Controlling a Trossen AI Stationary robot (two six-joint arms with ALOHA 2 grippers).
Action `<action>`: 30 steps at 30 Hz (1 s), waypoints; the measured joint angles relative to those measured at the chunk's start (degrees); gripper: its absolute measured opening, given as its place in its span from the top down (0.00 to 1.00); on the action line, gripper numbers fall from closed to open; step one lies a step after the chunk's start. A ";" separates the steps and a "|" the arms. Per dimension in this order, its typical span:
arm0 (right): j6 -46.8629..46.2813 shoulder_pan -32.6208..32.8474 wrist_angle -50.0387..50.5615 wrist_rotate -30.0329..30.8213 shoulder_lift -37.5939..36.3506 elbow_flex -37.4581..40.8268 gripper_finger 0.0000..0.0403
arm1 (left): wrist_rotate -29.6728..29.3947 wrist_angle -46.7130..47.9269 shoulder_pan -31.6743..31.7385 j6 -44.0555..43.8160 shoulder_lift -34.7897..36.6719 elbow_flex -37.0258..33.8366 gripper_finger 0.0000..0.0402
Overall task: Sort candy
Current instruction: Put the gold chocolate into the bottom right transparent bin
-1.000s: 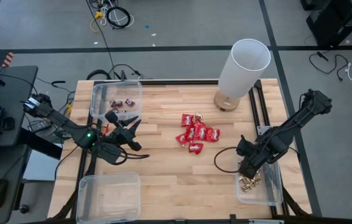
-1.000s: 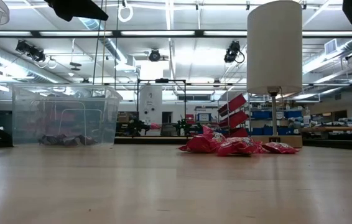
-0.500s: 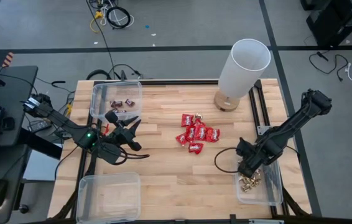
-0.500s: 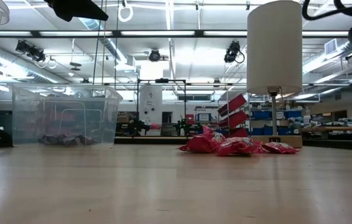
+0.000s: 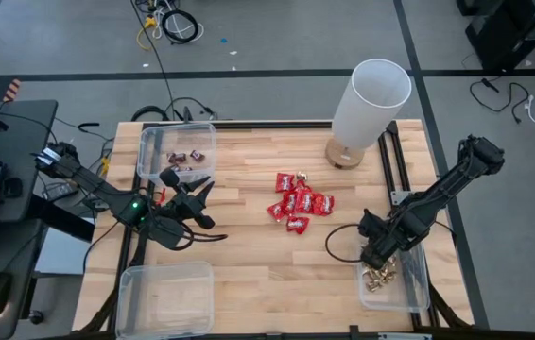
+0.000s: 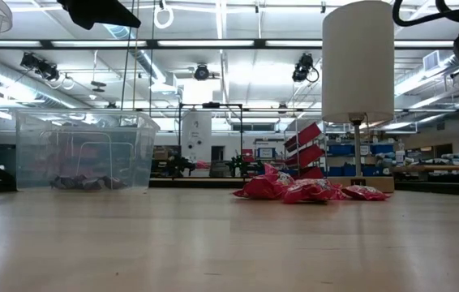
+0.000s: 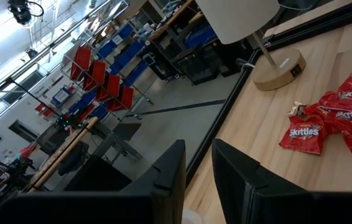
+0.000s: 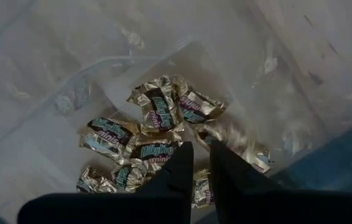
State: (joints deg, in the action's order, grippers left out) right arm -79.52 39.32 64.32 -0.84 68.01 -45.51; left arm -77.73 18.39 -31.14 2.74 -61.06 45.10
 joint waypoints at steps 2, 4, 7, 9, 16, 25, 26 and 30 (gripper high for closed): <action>-0.19 0.01 0.06 0.13 0.00 -0.01 0.88 | 0.00 0.00 0.00 -0.01 0.00 0.00 0.79; -0.34 0.01 0.08 0.15 0.00 -0.01 0.87 | 0.00 0.02 0.00 0.00 0.00 0.00 0.79; -1.37 -0.01 0.15 0.17 0.00 -0.02 0.85 | 0.00 0.04 0.00 -0.02 0.00 0.00 0.79; -1.59 0.01 0.17 0.07 0.00 -0.03 0.85 | 0.00 0.04 0.00 -0.02 0.00 0.00 0.79; -1.70 0.01 1.85 0.52 0.00 -2.86 0.86 | 0.00 0.04 0.01 -0.02 0.00 0.00 0.79; -1.41 0.01 9.95 9.87 -0.02 -13.56 0.87 | 2.05 0.13 0.00 -0.13 0.00 0.00 0.79; -1.42 0.01 11.31 11.23 -0.02 -14.88 0.87 | 2.50 0.25 0.00 -0.15 0.00 0.00 0.79; 0.00 -0.01 14.11 17.19 -0.07 -19.63 0.87 | 6.00 0.35 0.00 -0.16 0.00 0.00 0.79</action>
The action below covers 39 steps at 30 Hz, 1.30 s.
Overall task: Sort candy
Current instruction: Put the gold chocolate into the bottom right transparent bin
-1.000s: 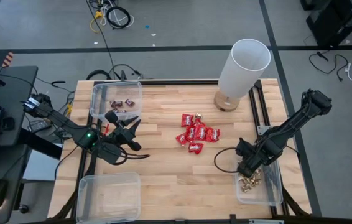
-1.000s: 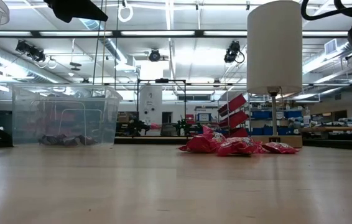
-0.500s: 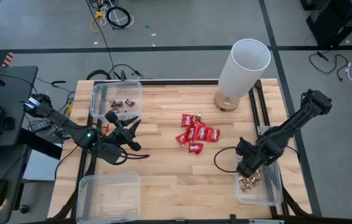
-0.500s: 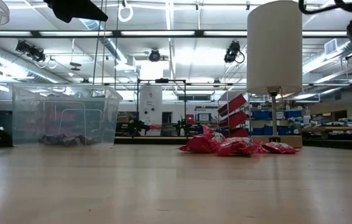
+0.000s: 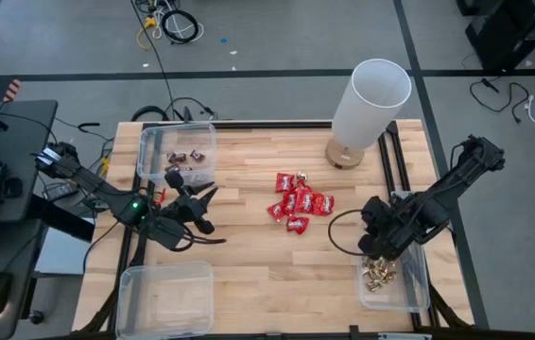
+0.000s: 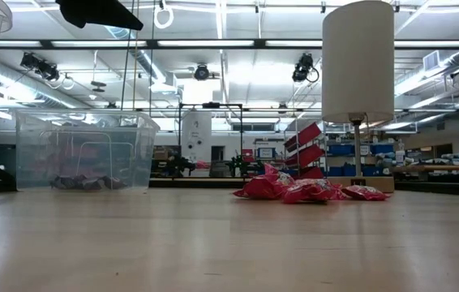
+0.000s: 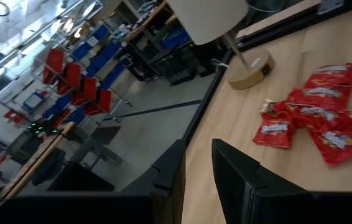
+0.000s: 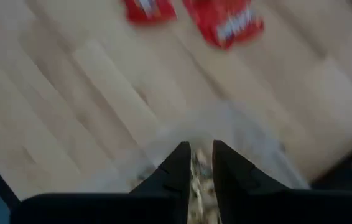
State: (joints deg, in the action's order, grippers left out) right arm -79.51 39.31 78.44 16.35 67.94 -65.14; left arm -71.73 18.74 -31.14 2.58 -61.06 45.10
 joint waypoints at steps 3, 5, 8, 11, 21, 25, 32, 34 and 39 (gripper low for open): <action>3.82 -0.49 -0.05 6.01 0.00 -2.81 0.87 | 1.57 0.00 0.00 -0.01 -0.02 -0.02 0.79; 6.48 -1.57 -0.56 9.58 -0.02 -4.12 0.87 | 2.00 0.02 0.00 0.01 -0.02 0.00 0.79; 9.80 -4.14 -1.45 12.39 0.00 -4.85 0.87 | 2.01 0.02 0.00 0.00 -0.02 0.00 0.79; 14.18 -7.59 -3.32 13.06 -0.02 -4.95 0.87 | 2.02 0.02 0.00 -0.23 -0.02 0.00 0.79; 40.67 -19.35 -20.34 13.45 0.33 -4.95 0.87 | 2.02 0.03 0.00 -0.39 -0.02 0.00 0.79; 49.42 -23.12 -27.54 13.07 1.06 -4.95 0.87 | 2.02 0.07 0.00 -0.94 -0.02 0.00 0.79; 52.58 -29.20 -31.78 8.69 4.32 -4.95 0.87 | 2.00 0.46 0.00 -1.35 -0.02 -0.02 0.79; 52.92 -30.65 -31.92 7.20 5.73 -4.95 0.87 | 2.00 0.48 0.00 -1.35 -0.02 -0.02 0.79; 55.22 -33.59 -32.15 4.00 10.09 -4.95 0.87 | 2.00 0.50 0.02 -1.35 -0.02 -0.02 0.79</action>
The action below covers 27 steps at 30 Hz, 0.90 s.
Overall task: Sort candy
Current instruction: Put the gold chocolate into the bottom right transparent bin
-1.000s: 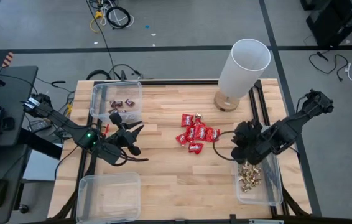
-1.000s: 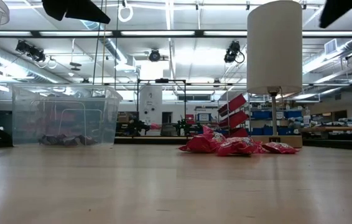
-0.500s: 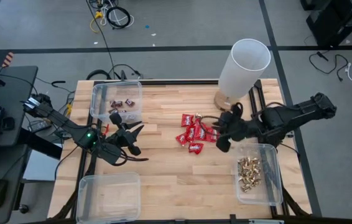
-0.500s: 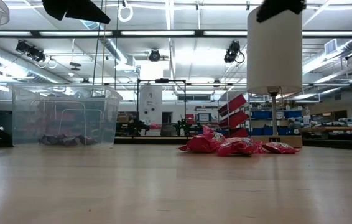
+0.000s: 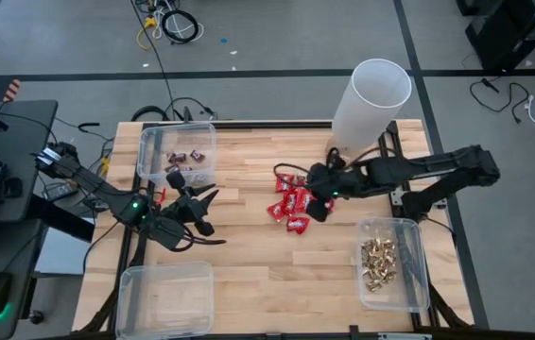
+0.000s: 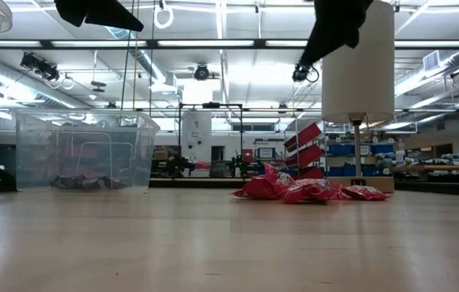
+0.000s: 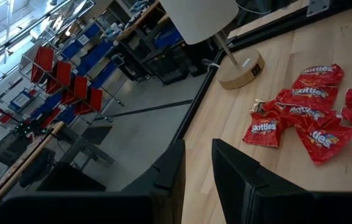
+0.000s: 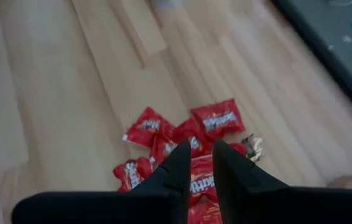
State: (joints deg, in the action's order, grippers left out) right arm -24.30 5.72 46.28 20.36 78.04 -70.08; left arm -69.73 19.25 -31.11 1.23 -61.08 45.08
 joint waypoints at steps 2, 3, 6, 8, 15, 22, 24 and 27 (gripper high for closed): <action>0.07 -1.01 0.02 -1.81 1.91 0.00 0.87 | -0.02 0.00 0.00 0.00 0.00 0.00 0.79; 0.07 -1.48 0.02 -2.82 2.83 0.00 0.87 | 0.00 0.00 0.00 0.00 0.00 0.00 0.79; 0.07 -2.55 0.02 -5.07 5.42 0.00 0.87 | -0.02 0.00 0.00 0.00 0.00 0.00 0.79; 0.41 -2.96 0.04 -5.97 6.91 0.00 0.87 | -0.02 0.00 0.00 0.00 0.00 0.00 0.79; 3.29 -3.74 0.34 -7.01 10.70 0.00 0.87 | -0.02 0.00 0.00 -0.02 0.00 0.00 0.79; 3.66 -3.72 2.38 -6.95 12.71 0.00 0.87 | -0.03 -0.02 0.00 -0.02 0.00 0.00 0.79; 2.86 -3.74 4.22 -6.90 13.23 0.00 0.87 | -0.03 0.00 0.00 -0.02 0.00 0.00 0.79; 1.92 -3.73 6.02 -6.73 14.01 0.10 0.86 | -0.03 0.03 0.00 -0.03 0.00 0.00 0.79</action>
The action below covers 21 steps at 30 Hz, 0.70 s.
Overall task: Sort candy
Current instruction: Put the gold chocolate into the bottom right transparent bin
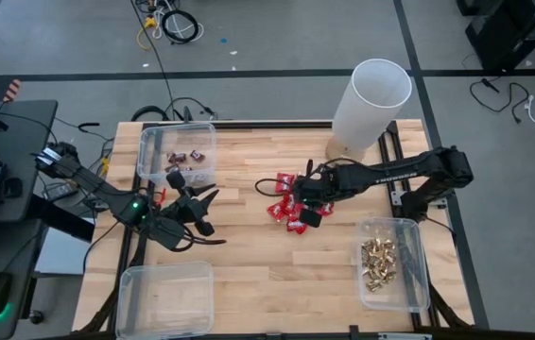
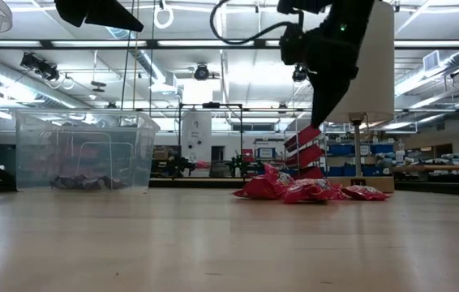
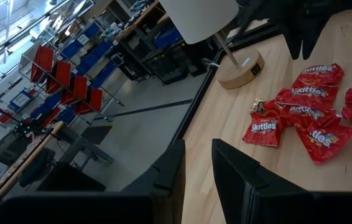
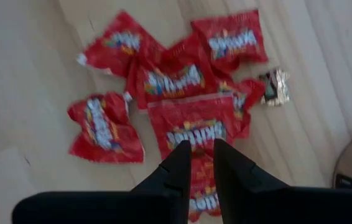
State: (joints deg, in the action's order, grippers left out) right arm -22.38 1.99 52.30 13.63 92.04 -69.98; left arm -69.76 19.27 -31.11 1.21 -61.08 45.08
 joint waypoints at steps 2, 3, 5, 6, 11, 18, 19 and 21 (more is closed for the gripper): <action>-0.07 0.01 0.74 0.02 0.61 0.38 0.86 | -0.02 0.07 0.00 -0.16 0.00 0.00 0.79; -0.12 0.01 0.93 0.02 0.77 0.72 0.86 | -0.02 0.30 0.00 -0.17 0.00 0.00 0.79; -0.12 0.01 0.95 -0.02 0.76 1.65 0.85 | -0.02 0.50 0.00 -0.28 0.00 0.00 0.79; -0.12 0.01 1.12 -0.03 0.73 1.93 0.84 | -0.03 0.66 0.00 -0.35 0.00 0.00 0.79; 1.41 0.41 3.56 -0.33 0.71 2.76 0.80 | -0.02 0.89 0.00 -0.39 0.00 0.00 0.79; 11.05 2.27 7.70 -4.50 0.71 3.11 0.73 | -0.02 1.31 0.00 -0.45 0.00 0.00 0.79; 13.20 2.81 8.18 -4.39 0.71 3.11 0.72 | -0.02 1.31 0.00 -0.48 0.00 0.00 0.79; 18.08 3.87 7.96 -4.19 0.69 3.49 0.71 | -0.02 1.50 0.00 -0.59 0.00 0.00 0.79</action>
State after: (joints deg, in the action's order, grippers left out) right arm -4.30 5.86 60.26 9.44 92.73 -66.49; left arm -69.78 20.77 -31.11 0.62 -61.08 45.08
